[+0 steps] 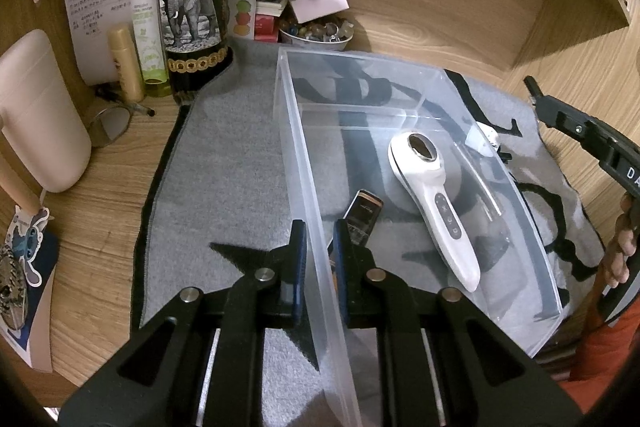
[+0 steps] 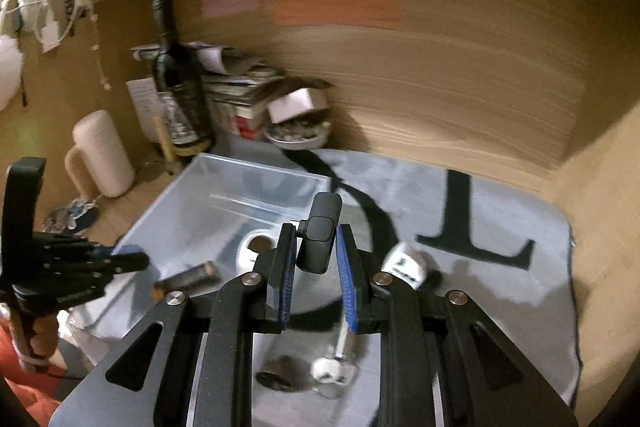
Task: Organize rigid objects
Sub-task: 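Grasp the small black item with the right gripper and place it in the box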
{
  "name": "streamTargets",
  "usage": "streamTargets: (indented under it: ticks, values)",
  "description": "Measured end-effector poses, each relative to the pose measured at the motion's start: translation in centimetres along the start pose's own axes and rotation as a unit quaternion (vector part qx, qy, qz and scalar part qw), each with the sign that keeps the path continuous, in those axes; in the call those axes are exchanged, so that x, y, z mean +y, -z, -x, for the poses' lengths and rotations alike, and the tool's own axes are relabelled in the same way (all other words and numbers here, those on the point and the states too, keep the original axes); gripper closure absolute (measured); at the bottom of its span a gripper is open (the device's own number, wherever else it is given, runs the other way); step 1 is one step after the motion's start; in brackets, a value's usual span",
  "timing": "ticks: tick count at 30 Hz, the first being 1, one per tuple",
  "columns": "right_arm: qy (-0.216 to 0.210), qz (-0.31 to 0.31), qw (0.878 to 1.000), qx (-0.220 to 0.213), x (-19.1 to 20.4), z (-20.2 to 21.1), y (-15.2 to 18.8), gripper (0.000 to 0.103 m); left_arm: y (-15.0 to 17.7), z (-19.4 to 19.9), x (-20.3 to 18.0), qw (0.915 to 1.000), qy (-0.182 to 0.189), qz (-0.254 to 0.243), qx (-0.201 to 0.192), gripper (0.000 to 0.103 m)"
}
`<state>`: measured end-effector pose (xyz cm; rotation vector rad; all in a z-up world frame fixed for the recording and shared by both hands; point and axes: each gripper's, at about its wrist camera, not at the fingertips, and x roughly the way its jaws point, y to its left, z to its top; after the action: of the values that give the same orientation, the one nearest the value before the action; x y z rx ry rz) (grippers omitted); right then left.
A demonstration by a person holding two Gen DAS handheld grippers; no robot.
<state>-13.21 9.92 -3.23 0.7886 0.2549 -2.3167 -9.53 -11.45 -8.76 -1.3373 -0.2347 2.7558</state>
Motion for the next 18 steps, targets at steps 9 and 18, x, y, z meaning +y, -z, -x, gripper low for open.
streamTargets:
  ticks: [9, 18]
  values:
    - [-0.045, 0.035, 0.998, 0.026, 3.0, -2.3, 0.1, 0.085, -0.1, 0.0, 0.1, 1.0, -0.001, 0.0, -0.002, 0.09]
    - [-0.074, 0.064, 0.992, 0.079, 5.3, -5.1, 1.0, 0.085, 0.0, 0.1, 0.1, 1.0, 0.0, 0.0, -0.001, 0.09]
